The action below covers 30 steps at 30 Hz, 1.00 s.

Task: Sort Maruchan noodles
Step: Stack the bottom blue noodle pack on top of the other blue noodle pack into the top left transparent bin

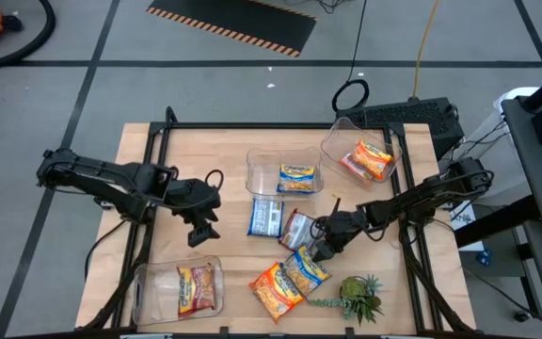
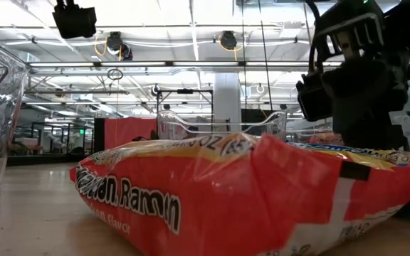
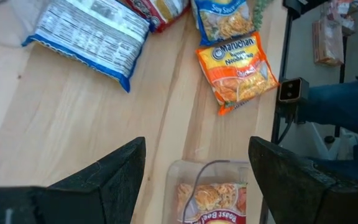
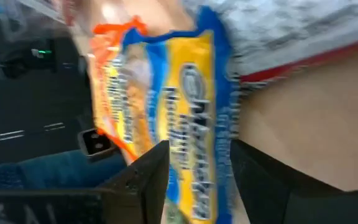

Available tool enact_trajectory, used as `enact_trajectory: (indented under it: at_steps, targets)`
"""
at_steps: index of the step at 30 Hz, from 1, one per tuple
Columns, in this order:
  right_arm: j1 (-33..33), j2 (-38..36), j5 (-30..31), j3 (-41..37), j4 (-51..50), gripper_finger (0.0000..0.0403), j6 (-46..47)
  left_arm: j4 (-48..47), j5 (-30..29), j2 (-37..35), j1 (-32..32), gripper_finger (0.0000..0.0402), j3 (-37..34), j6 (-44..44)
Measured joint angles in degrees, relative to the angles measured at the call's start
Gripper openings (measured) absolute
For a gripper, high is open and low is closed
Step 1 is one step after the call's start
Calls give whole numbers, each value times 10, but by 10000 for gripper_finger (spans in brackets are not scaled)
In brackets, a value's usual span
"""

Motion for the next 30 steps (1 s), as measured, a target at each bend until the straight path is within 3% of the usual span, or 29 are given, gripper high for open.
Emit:
enact_trajectory:
  at_steps: [14, 20, 26, 30]
  targets:
    - [-5, 26, 0, 0, 6, 94, -3, 0, 1, 0, 49, 289, 0, 48]
    - [-5, 59, 2, 0, 65, 76, 1, 0, 2, 0, 63, 289, 0, 71]
    - [-5, 99, 0, 2, 145, 9, 18, -1, 2, 0, 69, 289, 0, 68]
    - [-16, 94, 2, 1, 147, 5, 13, -1, 8, 0, 69, 289, 0, 50]
